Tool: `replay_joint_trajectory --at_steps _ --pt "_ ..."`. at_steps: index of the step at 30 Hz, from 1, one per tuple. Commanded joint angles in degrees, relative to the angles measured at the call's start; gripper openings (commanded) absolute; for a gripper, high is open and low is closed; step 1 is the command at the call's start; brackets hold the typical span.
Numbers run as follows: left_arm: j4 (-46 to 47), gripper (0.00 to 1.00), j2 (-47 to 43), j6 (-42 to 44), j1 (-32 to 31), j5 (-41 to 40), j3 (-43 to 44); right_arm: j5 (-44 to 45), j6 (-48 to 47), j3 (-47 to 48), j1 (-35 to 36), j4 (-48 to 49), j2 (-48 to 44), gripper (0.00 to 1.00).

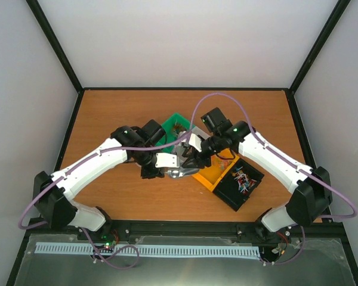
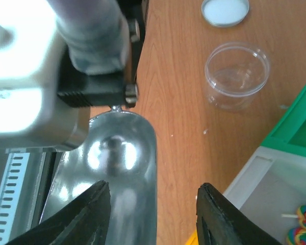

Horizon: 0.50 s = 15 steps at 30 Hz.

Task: Pack the candies

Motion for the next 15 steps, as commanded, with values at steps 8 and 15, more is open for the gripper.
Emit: replay_joint_trajectory --at_steps 8,15 --pt "1.56 0.09 -0.47 -1.24 -0.39 0.53 1.68 4.32 -1.28 -2.12 0.92 0.04 1.85 0.06" --pt "6.33 0.56 -5.90 -3.38 1.33 2.34 -1.71 4.34 0.01 -4.41 0.68 3.21 -1.70 0.03"
